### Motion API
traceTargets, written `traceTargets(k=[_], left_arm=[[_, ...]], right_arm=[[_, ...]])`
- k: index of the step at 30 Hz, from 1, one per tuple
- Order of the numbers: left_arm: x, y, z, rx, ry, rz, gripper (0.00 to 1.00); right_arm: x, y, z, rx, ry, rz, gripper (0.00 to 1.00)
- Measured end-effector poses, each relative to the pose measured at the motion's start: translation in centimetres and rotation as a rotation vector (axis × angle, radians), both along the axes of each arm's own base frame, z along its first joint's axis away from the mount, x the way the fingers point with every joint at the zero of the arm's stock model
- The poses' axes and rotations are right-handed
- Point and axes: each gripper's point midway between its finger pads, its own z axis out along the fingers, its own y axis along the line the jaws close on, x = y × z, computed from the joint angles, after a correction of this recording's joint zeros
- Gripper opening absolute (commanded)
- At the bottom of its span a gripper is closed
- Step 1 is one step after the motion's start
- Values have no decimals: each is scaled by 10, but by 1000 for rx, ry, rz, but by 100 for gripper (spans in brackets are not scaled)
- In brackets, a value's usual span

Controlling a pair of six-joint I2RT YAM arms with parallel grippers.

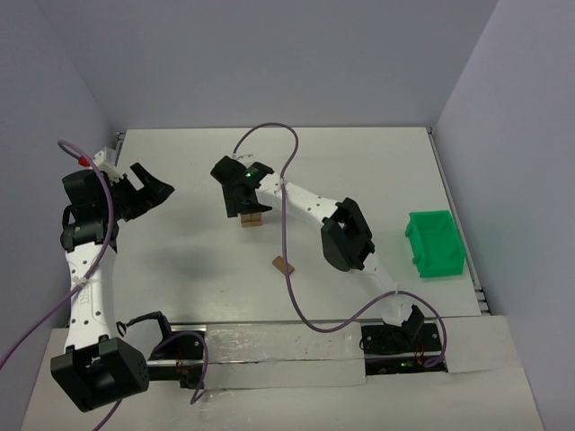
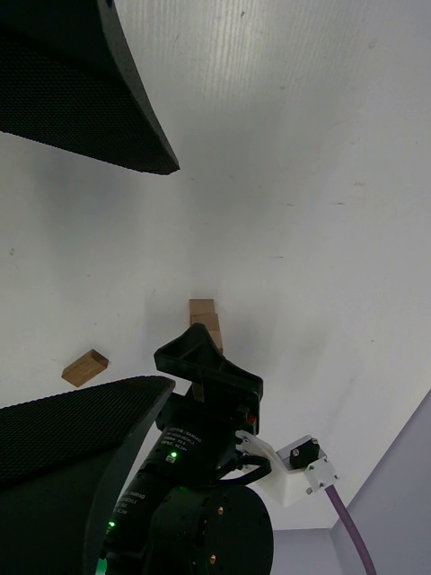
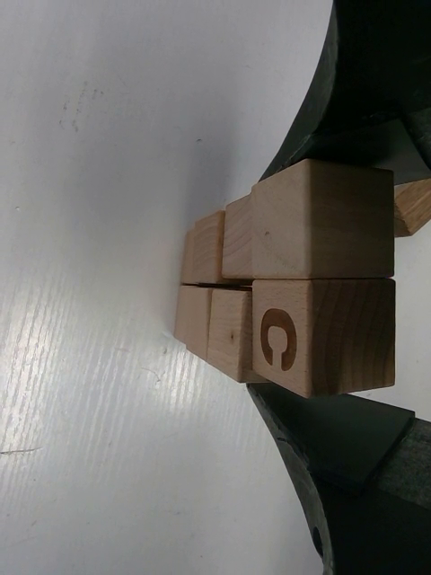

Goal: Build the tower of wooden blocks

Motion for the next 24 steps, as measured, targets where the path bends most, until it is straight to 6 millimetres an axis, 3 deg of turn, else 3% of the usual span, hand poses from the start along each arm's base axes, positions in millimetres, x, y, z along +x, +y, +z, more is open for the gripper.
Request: traceTargets(k=[24], left_arm=[[1,-1,2,-1,-12,-5,99]], right_arm=[[2,-5,-7,7,17,-32,72]])
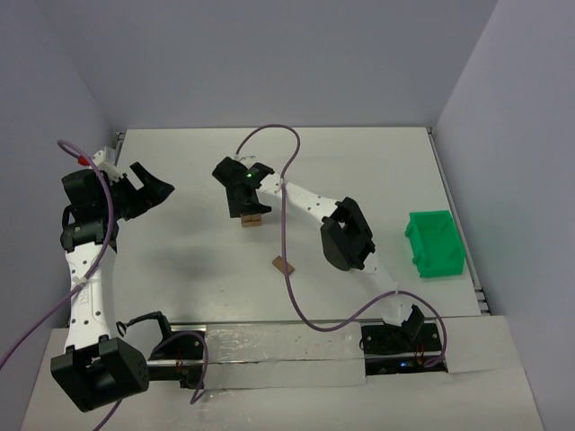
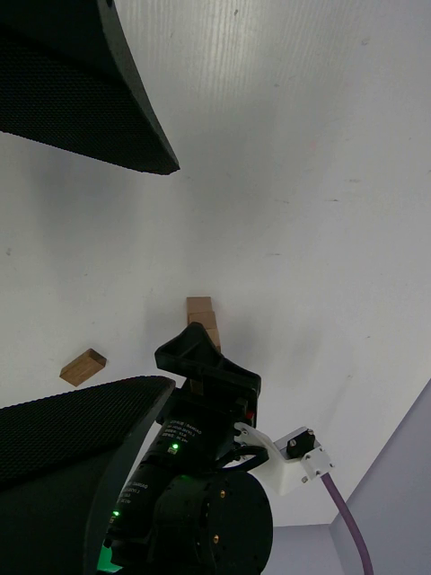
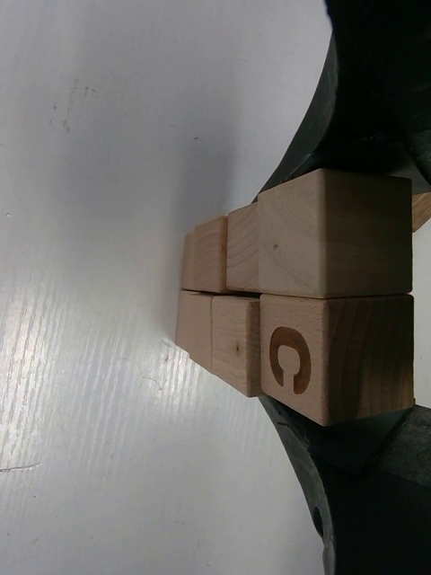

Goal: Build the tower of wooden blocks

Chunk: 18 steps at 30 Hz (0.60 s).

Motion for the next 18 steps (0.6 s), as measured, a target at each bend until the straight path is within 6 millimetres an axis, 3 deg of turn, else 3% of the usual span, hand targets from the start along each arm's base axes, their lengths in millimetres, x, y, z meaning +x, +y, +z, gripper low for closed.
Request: traceTargets(k=[8,14,18], left_arm=[[0,0,0,-1,-1,-1,99],[0,0,0,-2,-1,-1,99],[0,0,0,-3,-1,-3,99]], right_arm=[[0,0,0,2,0,-2,70],[0,0,0,6,2,-8,97],[0,0,0,7,2,-12,100]])
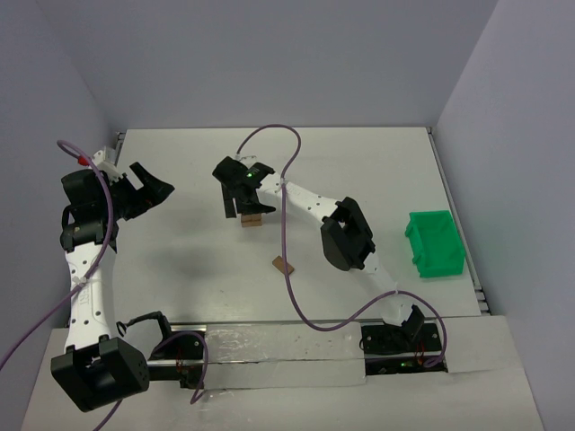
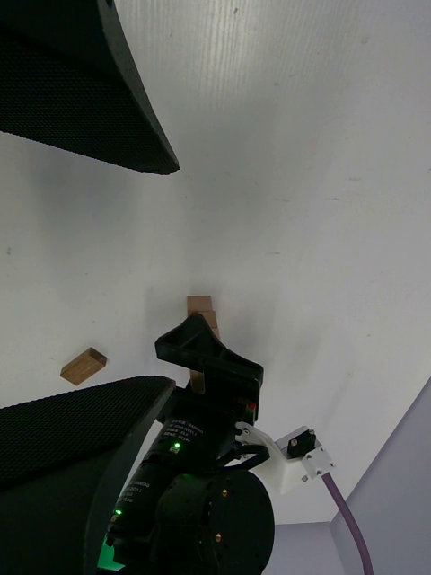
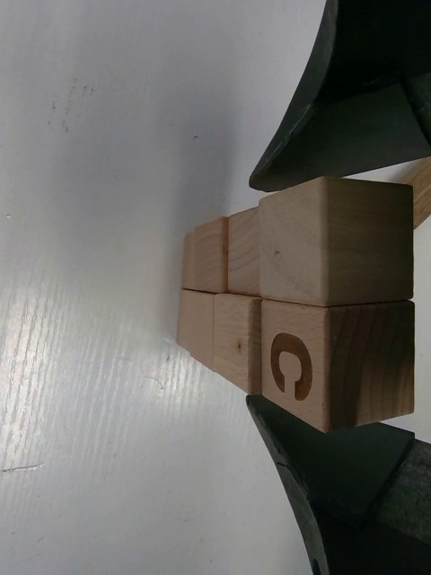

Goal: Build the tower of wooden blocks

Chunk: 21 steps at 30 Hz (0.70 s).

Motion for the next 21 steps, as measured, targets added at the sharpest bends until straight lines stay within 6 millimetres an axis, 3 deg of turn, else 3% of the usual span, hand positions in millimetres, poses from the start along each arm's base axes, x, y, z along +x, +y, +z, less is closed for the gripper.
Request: traceTargets(k=[21], left_arm=[[0,-2,2,-8,-9,-14,99]], right_arm=[[3,-2,7,11,-7,1,100]])
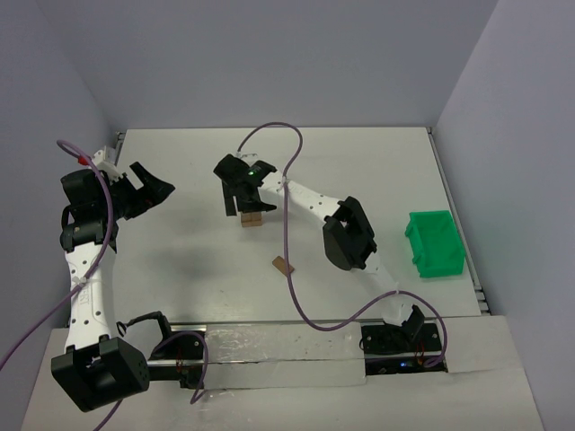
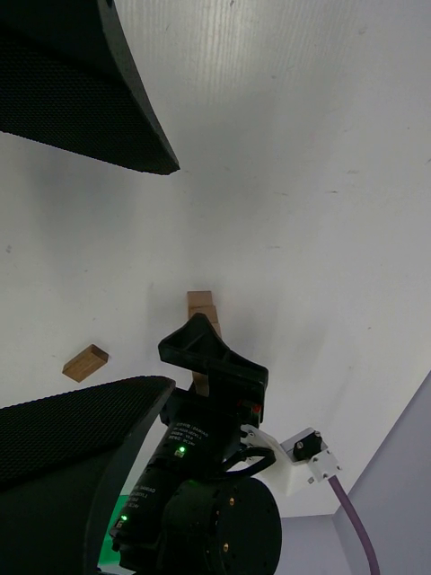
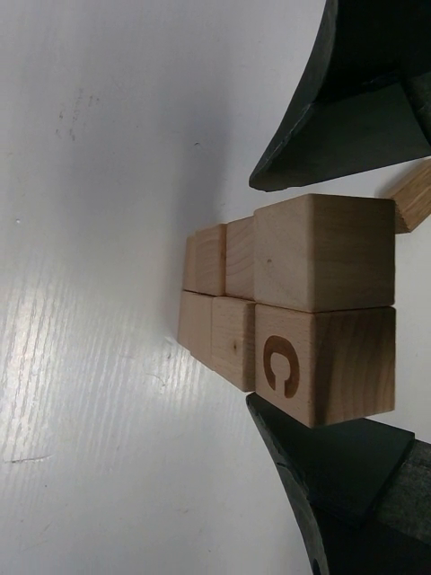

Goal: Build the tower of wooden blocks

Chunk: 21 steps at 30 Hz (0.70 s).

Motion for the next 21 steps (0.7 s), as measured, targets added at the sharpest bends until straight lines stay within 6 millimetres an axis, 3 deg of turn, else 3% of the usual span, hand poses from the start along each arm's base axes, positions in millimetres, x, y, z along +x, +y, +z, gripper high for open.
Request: traceTargets(k=[21], left_arm=[[0,-1,0,-5,1,-4,99]], right_arm=[[-4,3,51,67,-70,65,100]])
